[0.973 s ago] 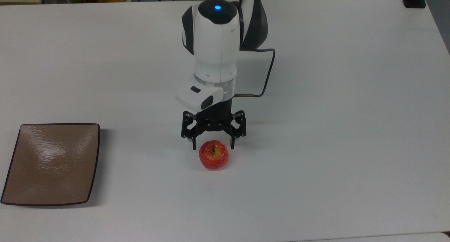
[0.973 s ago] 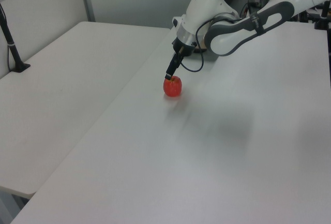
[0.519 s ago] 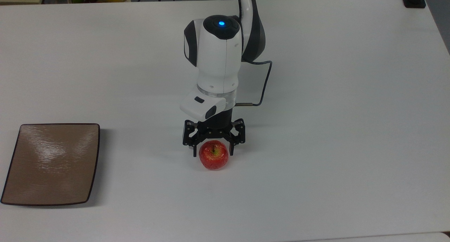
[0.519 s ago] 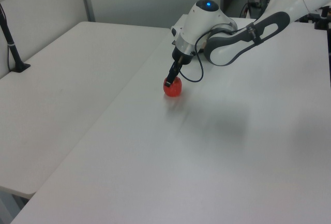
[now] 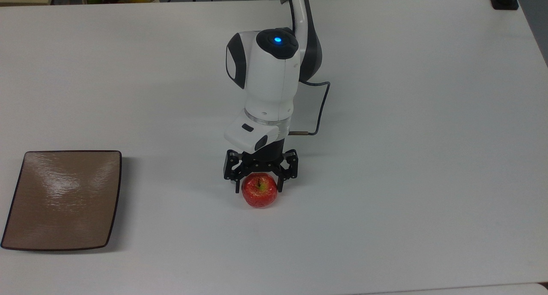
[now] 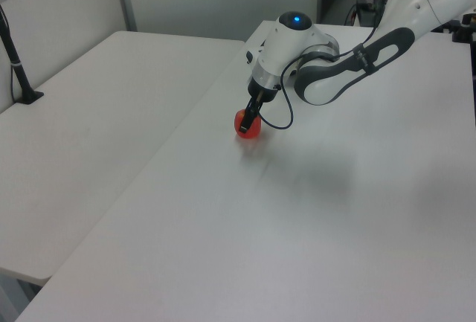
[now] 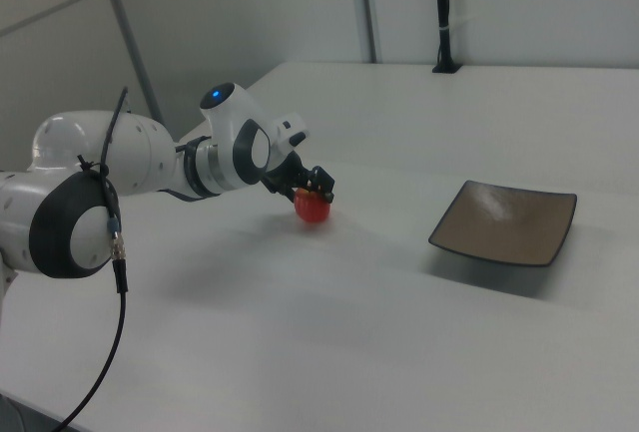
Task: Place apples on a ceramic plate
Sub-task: 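Lower the gripper around the red apple and close on it, then lift the held apple and carry it toward the brown plate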
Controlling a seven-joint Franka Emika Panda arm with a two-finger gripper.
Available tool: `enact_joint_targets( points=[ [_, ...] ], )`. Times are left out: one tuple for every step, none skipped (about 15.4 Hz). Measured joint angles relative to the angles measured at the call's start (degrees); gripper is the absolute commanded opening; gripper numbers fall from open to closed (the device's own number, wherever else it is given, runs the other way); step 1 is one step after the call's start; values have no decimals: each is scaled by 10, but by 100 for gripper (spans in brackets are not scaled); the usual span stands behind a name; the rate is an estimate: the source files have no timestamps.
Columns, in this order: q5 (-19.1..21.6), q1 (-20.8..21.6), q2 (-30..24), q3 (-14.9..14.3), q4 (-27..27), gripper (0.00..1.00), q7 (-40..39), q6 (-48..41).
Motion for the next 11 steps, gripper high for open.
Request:
enact_joint_targets(
  points=[
    [-6, 0, 0, 1, 0, 32, 2, 0],
    [-9, 0, 0, 1, 0, 15, 3, 0],
    [-10, 1, 0, 1, 1, 11, 3, 0],
    [-10, 1, 0, 1, 1, 11, 3, 0],
    [-10, 1, 0, 1, 2, 11, 3, 0],
    [-10, 1, 0, 1, 2, 11, 3, 0],
    [-10, 1, 0, 1, 2, 11, 3, 0],
    [-10, 1, 0, 1, 2, 11, 3, 0],
    [-10, 1, 0, 1, 3, 11, 3, 0],
    [-10, 1, -3, 1, 6, 11, 5, 0],
    [-10, 1, -8, 1, 9, 11, 6, 0]
  ],
)
